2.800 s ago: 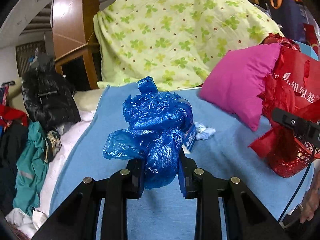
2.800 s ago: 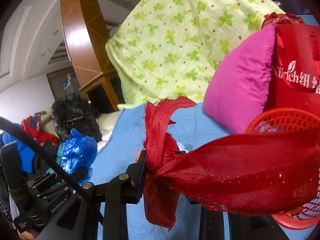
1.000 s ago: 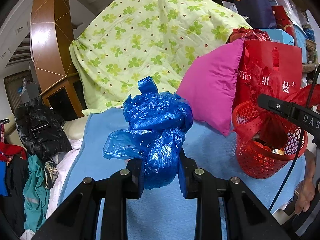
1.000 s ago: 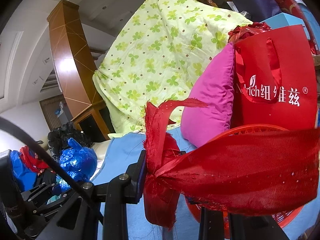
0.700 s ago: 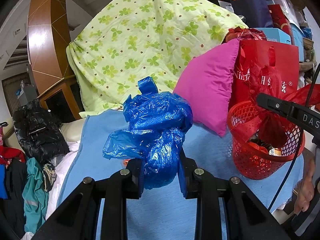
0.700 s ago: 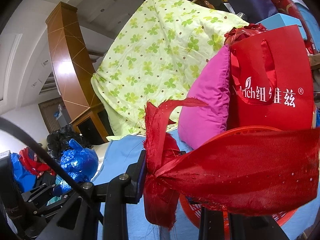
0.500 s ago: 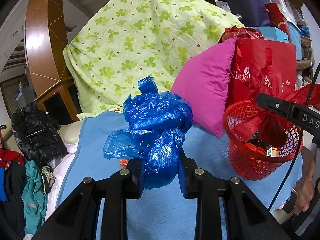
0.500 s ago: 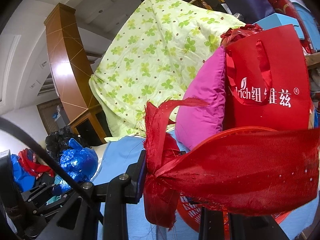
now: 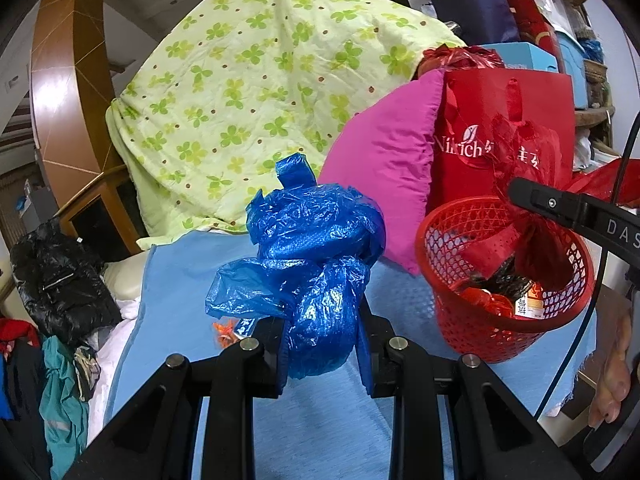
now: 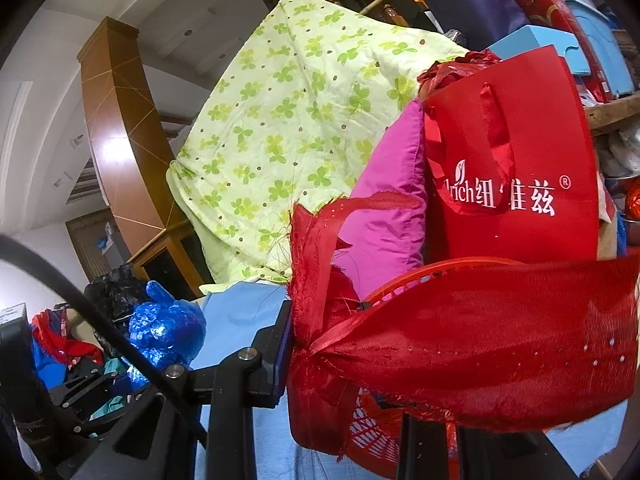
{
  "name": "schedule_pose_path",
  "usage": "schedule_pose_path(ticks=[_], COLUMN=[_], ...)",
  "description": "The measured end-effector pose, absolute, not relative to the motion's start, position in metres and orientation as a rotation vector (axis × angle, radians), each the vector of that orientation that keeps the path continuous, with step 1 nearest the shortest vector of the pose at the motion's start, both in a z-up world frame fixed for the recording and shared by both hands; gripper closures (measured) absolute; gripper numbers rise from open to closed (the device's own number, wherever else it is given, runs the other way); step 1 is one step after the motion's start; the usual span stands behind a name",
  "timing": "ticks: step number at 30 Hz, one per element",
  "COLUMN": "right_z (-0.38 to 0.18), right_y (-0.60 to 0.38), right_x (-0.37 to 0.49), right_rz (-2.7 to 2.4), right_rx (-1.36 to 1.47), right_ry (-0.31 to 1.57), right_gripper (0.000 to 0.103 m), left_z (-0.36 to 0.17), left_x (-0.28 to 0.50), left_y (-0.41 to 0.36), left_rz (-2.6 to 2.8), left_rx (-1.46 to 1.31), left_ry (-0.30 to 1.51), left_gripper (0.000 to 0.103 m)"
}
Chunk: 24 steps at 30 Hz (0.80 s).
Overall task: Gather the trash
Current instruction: 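Carry the blue bag and red ribbon bag over the red mesh basket with both tools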
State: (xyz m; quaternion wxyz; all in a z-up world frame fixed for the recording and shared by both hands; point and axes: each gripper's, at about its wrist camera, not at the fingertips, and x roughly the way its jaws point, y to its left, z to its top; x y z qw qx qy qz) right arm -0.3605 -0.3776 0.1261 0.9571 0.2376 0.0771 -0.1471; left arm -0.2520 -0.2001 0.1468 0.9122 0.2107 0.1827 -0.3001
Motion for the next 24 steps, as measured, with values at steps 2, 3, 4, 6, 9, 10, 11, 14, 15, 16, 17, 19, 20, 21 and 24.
schedule_pose_path(ticks=[2,3,4,6,9,10,11,14,15,16,17,19,20,21,24], right_z=[0.126,0.126,0.126,0.126,0.125,0.125,0.125,0.124,0.125,0.125,0.124,0.123,0.123,0.123,0.123], right_y=[-0.379,-0.381,-0.382,-0.384,-0.387,-0.388,-0.389,-0.394,-0.395,-0.396,-0.398,-0.401,-0.402,-0.404,-0.407], right_x=[-0.363,-0.364,-0.365,-0.367,-0.372,-0.373,-0.374,-0.378,-0.378,-0.379,-0.38,-0.383,-0.384,-0.385,-0.389], right_rz=[-0.304,-0.306,-0.309,-0.314,-0.324,-0.328,-0.33,-0.34,-0.342,-0.345,-0.348,-0.352,-0.355,-0.358,-0.364], right_rx=[0.485,0.488,0.489,0.493,0.5,0.502,0.504,0.511,0.513,0.516,0.519,0.524,0.527,0.53,0.537], right_ry=[0.153,0.15,0.148,0.145,0.14,0.139,0.137,0.133,0.132,0.131,0.129,0.126,0.125,0.123,0.117], right_gripper=[0.07,0.07,0.07,0.07,0.07,0.07,0.07,0.07,0.07,0.07,0.07,0.07,0.07,0.07,0.07], left_z=[0.147,0.147,0.147,0.147,0.147,0.147,0.147,0.146,0.146,0.146,0.146,0.145,0.145,0.144,0.143], left_x=[-0.254,-0.255,-0.256,-0.258,-0.26,-0.261,-0.262,-0.263,-0.264,-0.264,-0.265,-0.266,-0.267,-0.268,-0.268], left_y=[-0.204,-0.206,-0.209,-0.213,-0.219,-0.221,-0.223,-0.228,-0.231,-0.232,-0.234,-0.237,-0.238,-0.241,-0.246], left_rz=[-0.627,-0.631,-0.635,-0.645,-0.658,-0.663,-0.667,-0.681,-0.686,-0.689,-0.693,-0.701,-0.704,-0.709,-0.722], left_rx=[0.438,0.44,0.443,0.449,0.456,0.458,0.46,0.463,0.465,0.466,0.467,0.47,0.472,0.474,0.476], left_ry=[0.375,0.374,0.371,0.366,0.362,0.36,0.359,0.36,0.359,0.359,0.359,0.359,0.359,0.358,0.362], left_gripper=[0.074,0.074,0.074,0.074,0.074,0.074,0.074,0.074,0.074,0.074,0.074,0.074,0.074,0.074,0.074])
